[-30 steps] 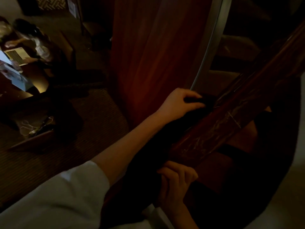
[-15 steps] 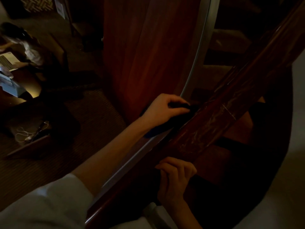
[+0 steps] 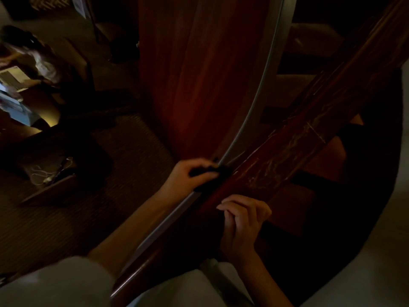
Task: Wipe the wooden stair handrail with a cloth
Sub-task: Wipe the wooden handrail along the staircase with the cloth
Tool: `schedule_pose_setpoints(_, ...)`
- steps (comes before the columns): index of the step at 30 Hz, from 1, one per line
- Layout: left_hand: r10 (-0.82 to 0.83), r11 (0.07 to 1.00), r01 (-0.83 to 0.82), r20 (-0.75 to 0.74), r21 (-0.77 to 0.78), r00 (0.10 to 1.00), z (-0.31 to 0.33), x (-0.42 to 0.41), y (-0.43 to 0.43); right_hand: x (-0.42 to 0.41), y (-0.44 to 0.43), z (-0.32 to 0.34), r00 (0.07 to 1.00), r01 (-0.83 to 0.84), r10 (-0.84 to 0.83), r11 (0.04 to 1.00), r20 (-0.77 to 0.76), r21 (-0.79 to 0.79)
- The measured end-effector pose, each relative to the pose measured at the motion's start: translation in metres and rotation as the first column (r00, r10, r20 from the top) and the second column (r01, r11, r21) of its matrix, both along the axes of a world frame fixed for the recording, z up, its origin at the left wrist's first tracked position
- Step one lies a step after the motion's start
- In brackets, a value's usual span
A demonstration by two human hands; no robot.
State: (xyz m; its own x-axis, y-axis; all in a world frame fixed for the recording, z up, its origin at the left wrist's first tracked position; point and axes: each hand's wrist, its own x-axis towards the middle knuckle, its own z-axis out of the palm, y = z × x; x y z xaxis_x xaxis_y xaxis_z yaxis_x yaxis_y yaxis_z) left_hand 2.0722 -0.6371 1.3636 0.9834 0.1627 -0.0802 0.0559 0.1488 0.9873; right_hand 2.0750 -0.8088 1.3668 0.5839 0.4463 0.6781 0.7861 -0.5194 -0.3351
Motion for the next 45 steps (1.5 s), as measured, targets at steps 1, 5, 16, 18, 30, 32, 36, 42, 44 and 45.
schedule_pose_setpoints(1, 0.006, 1.000, -0.006, -0.051, 0.003, 0.999, -0.012, -0.025, 0.003, 0.000, 0.000, -0.001, 1.000, -0.004, 0.004, 1.000, -0.010, 0.011)
schedule_pose_setpoints(5, 0.016, 1.000, -0.016, -0.162, 0.004, 0.987, -0.026, -0.070, 0.012, -0.001, 0.001, -0.003, 0.999, -0.029, 0.029, 0.999, -0.014, 0.034)
schedule_pose_setpoints(16, 0.019, 0.998, -0.027, 0.125, 0.058, 0.992, 0.057, 0.079, -0.016, 0.001, 0.001, 0.001, 0.999, 0.020, -0.020, 1.000, 0.026, -0.001)
schedule_pose_setpoints(18, 0.046, 0.996, -0.059, 0.172, 0.069, 0.984, 0.073, 0.098, -0.020, 0.000, 0.001, 0.002, 1.000, 0.028, -0.028, 1.000, 0.012, 0.008)
schedule_pose_setpoints(30, 0.045, 0.992, -0.045, -0.002, 0.117, 0.999, 0.019, -0.011, -0.002, 0.000, 0.004, 0.002, 1.000, 0.017, -0.017, 1.000, 0.008, 0.020)
schedule_pose_setpoints(32, 0.046, 0.992, -0.040, -0.047, 0.122, 0.998, 0.013, -0.019, 0.001, 0.000, 0.005, 0.000, 1.000, 0.024, -0.024, 0.999, 0.000, 0.028)
schedule_pose_setpoints(36, 0.044, 0.975, -0.052, 0.039, 0.214, 0.998, 0.033, 0.018, -0.005, -0.001, 0.004, 0.000, 1.000, 0.016, -0.016, 0.999, 0.006, 0.040)
schedule_pose_setpoints(42, 0.023, 0.978, -0.061, 0.186, 0.197, 0.982, 0.091, 0.125, -0.020, 0.000, 0.004, 0.003, 1.000, 0.018, -0.019, 0.999, 0.025, 0.042)
schedule_pose_setpoints(44, 0.041, 0.991, -0.067, 0.222, 0.114, 0.974, 0.103, 0.143, -0.026, -0.001, 0.005, 0.005, 1.000, 0.022, -0.023, 0.998, 0.020, 0.056)
schedule_pose_setpoints(45, 0.054, 0.994, -0.076, 0.236, 0.083, 0.970, 0.106, 0.146, -0.029, -0.002, 0.005, 0.005, 0.999, 0.024, -0.025, 0.998, 0.021, 0.054)
